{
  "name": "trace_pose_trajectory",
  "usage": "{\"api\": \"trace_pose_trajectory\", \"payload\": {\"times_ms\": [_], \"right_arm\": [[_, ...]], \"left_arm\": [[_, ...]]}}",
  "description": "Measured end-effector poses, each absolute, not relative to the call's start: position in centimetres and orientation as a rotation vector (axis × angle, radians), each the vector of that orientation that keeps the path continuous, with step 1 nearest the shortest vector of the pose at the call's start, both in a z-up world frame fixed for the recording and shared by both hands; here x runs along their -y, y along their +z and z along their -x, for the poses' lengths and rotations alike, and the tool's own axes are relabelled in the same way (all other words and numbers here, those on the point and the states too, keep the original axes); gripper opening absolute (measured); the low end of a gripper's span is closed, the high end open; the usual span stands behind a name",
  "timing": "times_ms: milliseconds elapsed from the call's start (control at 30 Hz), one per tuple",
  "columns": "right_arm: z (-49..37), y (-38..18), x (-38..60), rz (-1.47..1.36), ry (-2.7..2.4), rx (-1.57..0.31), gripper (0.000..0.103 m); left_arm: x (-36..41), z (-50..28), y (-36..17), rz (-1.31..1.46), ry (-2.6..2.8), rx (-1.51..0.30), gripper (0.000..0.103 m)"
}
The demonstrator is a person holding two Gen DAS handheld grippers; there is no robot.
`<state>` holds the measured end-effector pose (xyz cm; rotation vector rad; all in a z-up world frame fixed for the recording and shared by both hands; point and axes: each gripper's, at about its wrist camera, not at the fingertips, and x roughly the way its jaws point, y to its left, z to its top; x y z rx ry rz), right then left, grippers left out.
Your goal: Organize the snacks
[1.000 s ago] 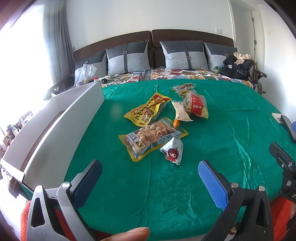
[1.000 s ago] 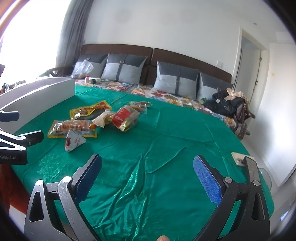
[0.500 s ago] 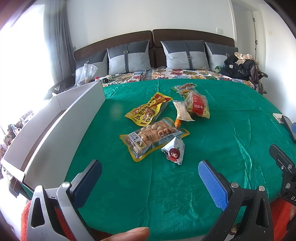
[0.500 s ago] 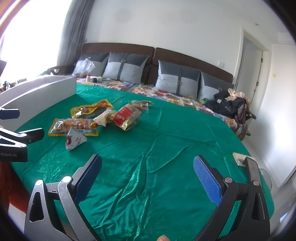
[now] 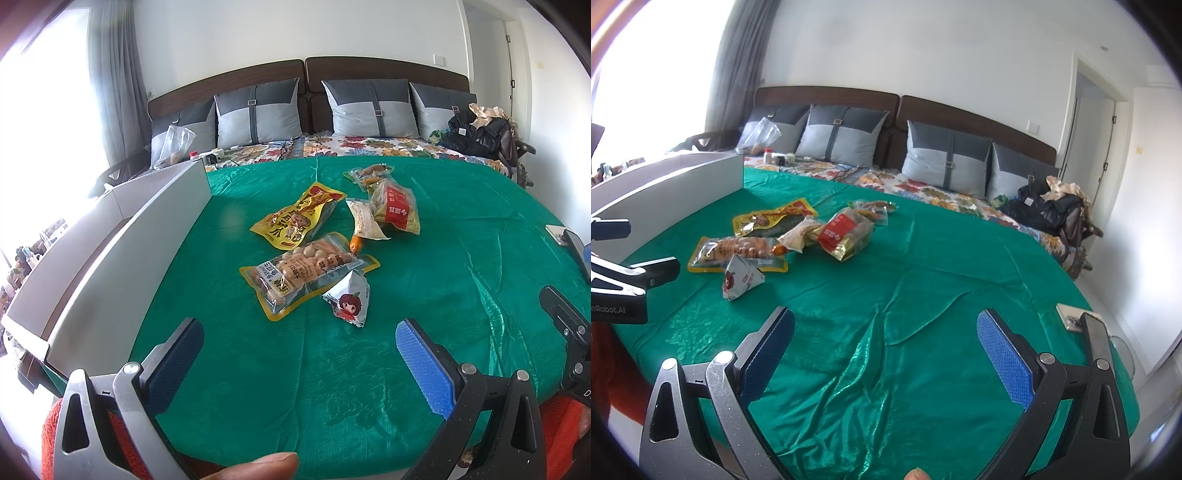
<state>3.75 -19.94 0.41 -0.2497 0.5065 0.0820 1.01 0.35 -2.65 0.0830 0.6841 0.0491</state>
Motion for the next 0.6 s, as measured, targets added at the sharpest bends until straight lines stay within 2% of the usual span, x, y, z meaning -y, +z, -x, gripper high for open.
{"api": "trace_pose_trajectory", "payload": {"times_ms": [600], "right_arm": [[-3.86,0.50,19.74,0.247,0.086,-0.508,0.101]], "left_arm": [[-0.68,-1.01,-2.85,-0.082,0.053,-0.685,0.103]]}}
